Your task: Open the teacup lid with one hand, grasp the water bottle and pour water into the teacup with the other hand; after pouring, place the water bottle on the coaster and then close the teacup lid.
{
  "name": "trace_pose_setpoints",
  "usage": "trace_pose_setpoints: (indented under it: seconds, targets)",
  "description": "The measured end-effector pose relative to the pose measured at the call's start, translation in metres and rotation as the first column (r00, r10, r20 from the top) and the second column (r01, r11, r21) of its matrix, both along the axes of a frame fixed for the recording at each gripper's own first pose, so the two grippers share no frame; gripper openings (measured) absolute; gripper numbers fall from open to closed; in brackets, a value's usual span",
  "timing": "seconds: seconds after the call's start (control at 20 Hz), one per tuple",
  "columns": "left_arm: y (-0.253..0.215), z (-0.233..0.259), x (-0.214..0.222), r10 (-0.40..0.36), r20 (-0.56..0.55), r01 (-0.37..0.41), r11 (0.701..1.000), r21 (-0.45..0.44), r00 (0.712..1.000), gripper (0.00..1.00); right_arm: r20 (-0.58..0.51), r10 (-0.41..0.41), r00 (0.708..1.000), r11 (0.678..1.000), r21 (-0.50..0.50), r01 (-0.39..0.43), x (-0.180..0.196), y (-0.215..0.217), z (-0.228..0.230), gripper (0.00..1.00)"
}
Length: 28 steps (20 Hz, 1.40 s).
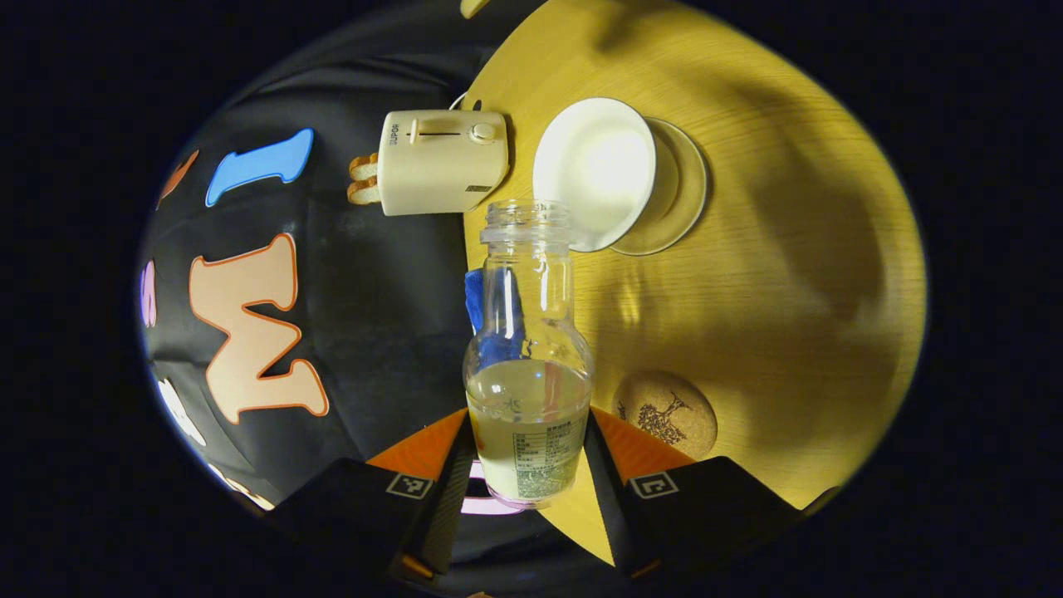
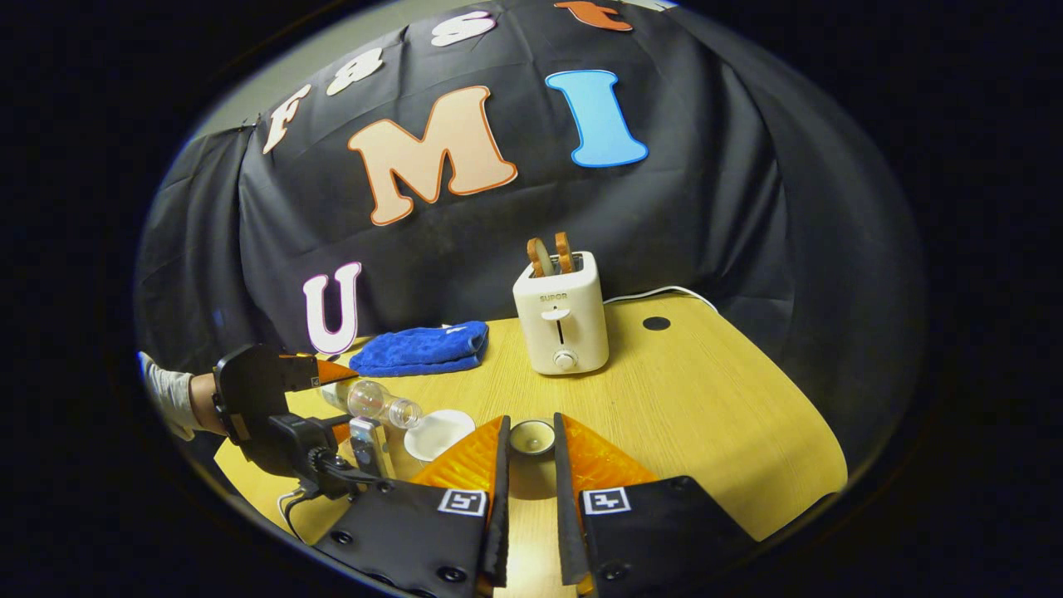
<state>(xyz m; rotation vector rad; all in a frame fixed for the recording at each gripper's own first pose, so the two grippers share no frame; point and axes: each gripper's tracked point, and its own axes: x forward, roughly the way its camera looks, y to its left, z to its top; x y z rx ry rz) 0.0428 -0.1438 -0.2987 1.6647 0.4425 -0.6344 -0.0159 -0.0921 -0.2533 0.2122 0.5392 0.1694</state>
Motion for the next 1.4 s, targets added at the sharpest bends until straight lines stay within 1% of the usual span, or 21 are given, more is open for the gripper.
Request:
trace_pose_setpoints:
  seconds: [0.05,0.1,0.2,0.25,0.3,0.45,0.5,0.55,0.6,0.65,0.7,0.75,0.85,0.9,0.95,1.0,1.05,1.2,1.25,1.35,1.4]
  targets:
    - [0.0,0.001,0.002,-0.004,-0.003,0.004,1.0,0.013,1.0,0.71,-0.001,-0.003,1.0,1.0,0.001,0.003,0.0,-0.001,-0.001,0.25]
    - [-0.002,0.0,0.004,-0.009,-0.006,0.009,1.0,0.024,1.0,0.71,-0.002,-0.005,1.0,1.0,0.005,0.005,0.001,-0.001,-0.001,0.28]
    - [-0.001,0.002,0.005,-0.018,-0.01,0.019,0.999,0.05,1.0,0.71,-0.004,-0.009,1.0,1.0,0.008,0.009,0.002,-0.002,-0.002,0.28]
    - [0.0,0.003,0.004,-0.024,-0.009,0.025,0.998,0.063,1.0,0.71,-0.004,-0.011,1.0,1.0,0.01,0.011,0.001,-0.002,-0.002,0.25]
    - [-0.001,0.005,0.004,-0.034,-0.006,0.035,0.996,0.078,0.999,0.71,-0.003,-0.011,1.0,1.0,0.01,0.011,0.002,-0.002,-0.002,0.28]
    - [-0.002,0.007,0.006,-0.057,-0.012,0.058,0.991,0.117,0.998,0.71,-0.007,-0.008,1.0,1.0,0.016,0.008,0.002,0.0,-0.005,0.28]
    - [-0.001,0.007,0.005,-0.063,-0.013,0.064,0.989,0.132,0.998,0.71,-0.009,-0.006,1.0,1.0,0.018,0.007,0.001,0.0,-0.005,0.25]
    - [-0.002,0.009,0.006,-0.071,-0.014,0.073,0.987,0.141,0.997,0.71,-0.01,-0.003,1.0,1.0,0.02,0.004,0.0,0.003,-0.006,0.28]
    - [-0.002,0.009,0.006,-0.075,-0.014,0.076,0.985,0.152,0.997,0.71,-0.011,0.0,1.0,1.0,0.022,0.0,0.0,0.005,-0.006,0.28]
    - [-0.003,0.011,0.007,-0.083,-0.015,0.085,0.984,0.159,0.996,0.71,-0.012,0.004,1.0,1.0,0.024,-0.004,-0.002,0.007,-0.007,0.25]
    - [-0.004,0.012,0.008,-0.09,-0.013,0.09,0.982,0.169,0.996,0.71,-0.011,0.007,1.0,1.0,0.027,-0.007,-0.002,0.008,-0.007,0.28]
    - [-0.003,0.014,0.009,-0.094,-0.011,0.094,0.98,0.177,0.996,0.71,-0.012,0.01,1.0,1.0,0.026,-0.01,-0.002,0.01,-0.007,0.25]
    - [-0.003,0.015,0.01,-0.099,-0.016,0.101,0.976,0.194,0.995,0.71,-0.01,0.014,1.0,0.999,0.032,-0.014,-0.003,0.011,-0.006,0.28]
    - [-0.004,0.015,0.01,-0.105,-0.014,0.106,0.974,0.203,0.994,0.71,-0.009,0.014,1.0,0.999,0.032,-0.014,-0.002,0.011,-0.006,0.25]
    - [-0.004,0.016,0.01,-0.111,-0.017,0.112,0.972,0.209,0.994,0.71,-0.008,0.013,1.0,0.999,0.032,-0.013,-0.002,0.011,-0.006,0.28]
    - [-0.004,0.016,0.011,-0.11,-0.015,0.111,0.97,0.217,0.994,0.71,-0.006,0.012,1.0,0.999,0.034,-0.012,-0.002,0.01,-0.005,0.28]
    - [-0.003,0.017,0.011,-0.113,-0.017,0.114,0.968,0.223,0.993,0.71,-0.006,0.011,1.0,0.999,0.036,-0.011,-0.001,0.012,-0.006,0.25]
    - [-0.002,0.022,0.011,-0.122,-0.017,0.122,0.96,0.253,0.992,0.71,-0.004,0.009,1.0,0.999,0.045,-0.009,-0.003,0.01,-0.005,0.25]
    - [-0.002,0.023,0.011,-0.124,-0.018,0.124,0.957,0.262,0.992,0.71,-0.005,0.01,1.0,0.999,0.046,-0.01,-0.003,0.011,-0.006,0.28]
    - [-0.004,0.026,0.011,-0.136,-0.019,0.136,0.95,0.282,0.991,0.71,-0.006,0.014,1.0,0.999,0.052,-0.014,-0.005,0.012,-0.006,0.28]
    - [-0.005,0.028,0.011,-0.147,-0.018,0.146,0.945,0.293,0.989,0.71,-0.008,0.017,1.0,0.998,0.054,-0.017,-0.007,0.013,-0.007,0.31]
